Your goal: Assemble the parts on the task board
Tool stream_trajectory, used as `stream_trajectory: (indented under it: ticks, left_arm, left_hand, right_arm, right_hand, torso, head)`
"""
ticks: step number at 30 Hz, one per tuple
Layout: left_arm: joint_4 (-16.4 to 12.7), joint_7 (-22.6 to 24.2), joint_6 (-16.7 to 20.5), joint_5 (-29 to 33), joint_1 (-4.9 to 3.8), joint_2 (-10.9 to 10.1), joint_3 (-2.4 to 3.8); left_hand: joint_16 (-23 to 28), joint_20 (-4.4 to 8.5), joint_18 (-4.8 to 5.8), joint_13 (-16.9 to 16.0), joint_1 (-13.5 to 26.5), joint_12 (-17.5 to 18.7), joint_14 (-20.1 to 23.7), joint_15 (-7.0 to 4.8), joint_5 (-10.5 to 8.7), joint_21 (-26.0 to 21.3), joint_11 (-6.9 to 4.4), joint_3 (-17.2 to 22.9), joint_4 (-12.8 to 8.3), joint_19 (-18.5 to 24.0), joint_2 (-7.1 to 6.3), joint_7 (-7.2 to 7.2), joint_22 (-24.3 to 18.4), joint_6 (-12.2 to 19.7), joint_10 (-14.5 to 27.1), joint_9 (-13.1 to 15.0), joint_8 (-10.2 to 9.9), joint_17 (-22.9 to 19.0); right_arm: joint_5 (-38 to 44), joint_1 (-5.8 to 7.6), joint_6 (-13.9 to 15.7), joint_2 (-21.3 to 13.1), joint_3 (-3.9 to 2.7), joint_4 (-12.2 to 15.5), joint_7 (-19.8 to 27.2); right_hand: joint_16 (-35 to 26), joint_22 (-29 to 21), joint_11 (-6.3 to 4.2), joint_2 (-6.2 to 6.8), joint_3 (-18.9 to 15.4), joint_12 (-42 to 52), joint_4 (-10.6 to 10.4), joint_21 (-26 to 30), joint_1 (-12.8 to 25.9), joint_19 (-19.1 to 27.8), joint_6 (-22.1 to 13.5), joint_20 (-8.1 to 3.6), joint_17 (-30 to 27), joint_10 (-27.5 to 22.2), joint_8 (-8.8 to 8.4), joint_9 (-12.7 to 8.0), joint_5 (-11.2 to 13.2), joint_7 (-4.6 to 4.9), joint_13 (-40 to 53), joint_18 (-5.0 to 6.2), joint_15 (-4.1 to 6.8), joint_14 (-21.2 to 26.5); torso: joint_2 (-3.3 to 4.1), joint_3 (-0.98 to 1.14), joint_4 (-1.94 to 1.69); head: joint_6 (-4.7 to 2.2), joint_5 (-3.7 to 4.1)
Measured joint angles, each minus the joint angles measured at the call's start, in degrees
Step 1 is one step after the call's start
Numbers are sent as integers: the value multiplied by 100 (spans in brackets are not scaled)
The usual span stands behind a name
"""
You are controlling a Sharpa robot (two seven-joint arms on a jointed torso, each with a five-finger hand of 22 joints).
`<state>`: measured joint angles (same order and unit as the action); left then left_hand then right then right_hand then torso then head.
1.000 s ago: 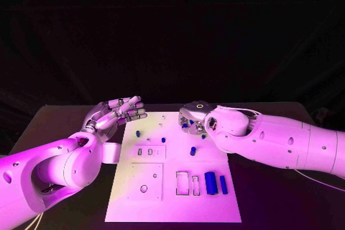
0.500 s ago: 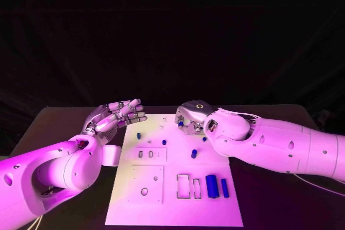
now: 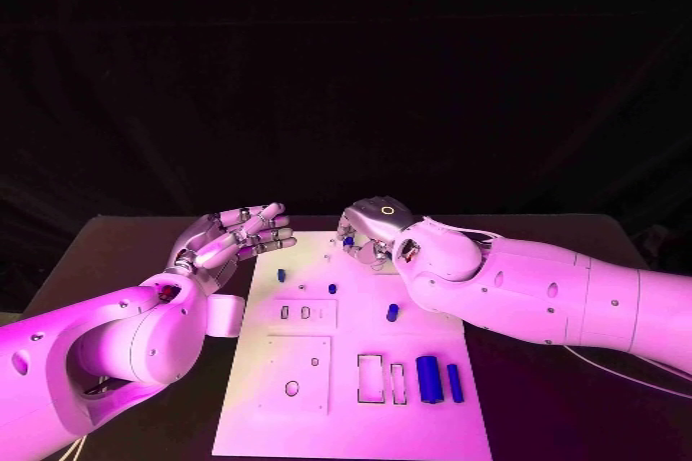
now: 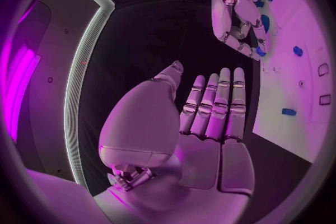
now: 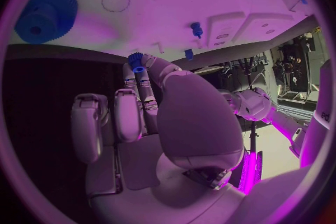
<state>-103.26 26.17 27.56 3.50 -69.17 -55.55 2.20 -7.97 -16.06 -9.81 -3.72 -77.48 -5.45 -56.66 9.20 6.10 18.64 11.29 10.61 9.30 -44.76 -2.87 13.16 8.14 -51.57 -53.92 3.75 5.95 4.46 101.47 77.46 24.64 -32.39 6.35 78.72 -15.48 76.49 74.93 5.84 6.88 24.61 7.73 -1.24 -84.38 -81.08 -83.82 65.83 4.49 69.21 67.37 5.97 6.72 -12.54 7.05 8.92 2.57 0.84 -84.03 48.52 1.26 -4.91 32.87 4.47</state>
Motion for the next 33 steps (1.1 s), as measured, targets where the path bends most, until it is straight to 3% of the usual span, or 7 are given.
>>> stream_trajectory:
  ticks: [16, 22, 33]
  left_arm:
    - [0, -9, -7, 0, -70, 8, 0]
    - [-2, -12, -9, 0, -96, 7, 0]
    - [-3, -17, -10, 0, -121, 0, 0]
  left_hand:
    - [0, 0, 1, 1, 0, 0, 0, 0, 0, 0, 0, 6, -38, 0, 0, 0, 0, 0, 0, 0, 0, 0]
    - [0, 0, 0, 0, 0, 0, 0, 0, 0, 0, 0, 6, -38, 0, 0, 0, 0, 0, 0, 0, 0, 0]
    - [0, 0, 0, 1, 0, 0, 0, 0, 0, 0, 0, 6, -38, 0, 0, 0, 0, 0, 0, 0, 0, -1]
  right_arm:
    - [2, -15, 371, 485, 3, -527, 107]
    - [-1, -42, 403, 553, 8, -618, 147]
    - [-2, -53, 397, 537, 4, -641, 177]
  right_hand:
    - [0, -1, 0, 0, 39, -54, 40, 0, 0, 0, 0, 0, 8, 0, 0, 5, 27, 0, 0, 1, 0, 0]
    - [0, -2, 0, 0, 40, -33, 41, 0, 0, 0, 0, 0, 7, 0, 0, 4, 25, 0, 0, 1, 0, 0]
    - [21, -3, 0, 0, 53, -31, 54, 1, 0, 0, 0, 1, 14, -1, -1, 10, 11, 0, 0, 2, -1, 0]
  torso:
    - [62, -36, -74]
    - [87, -42, -97]
    - [104, -43, -107]
  head:
    - [-44, 30]
    - [-53, 26]
    - [-43, 22]
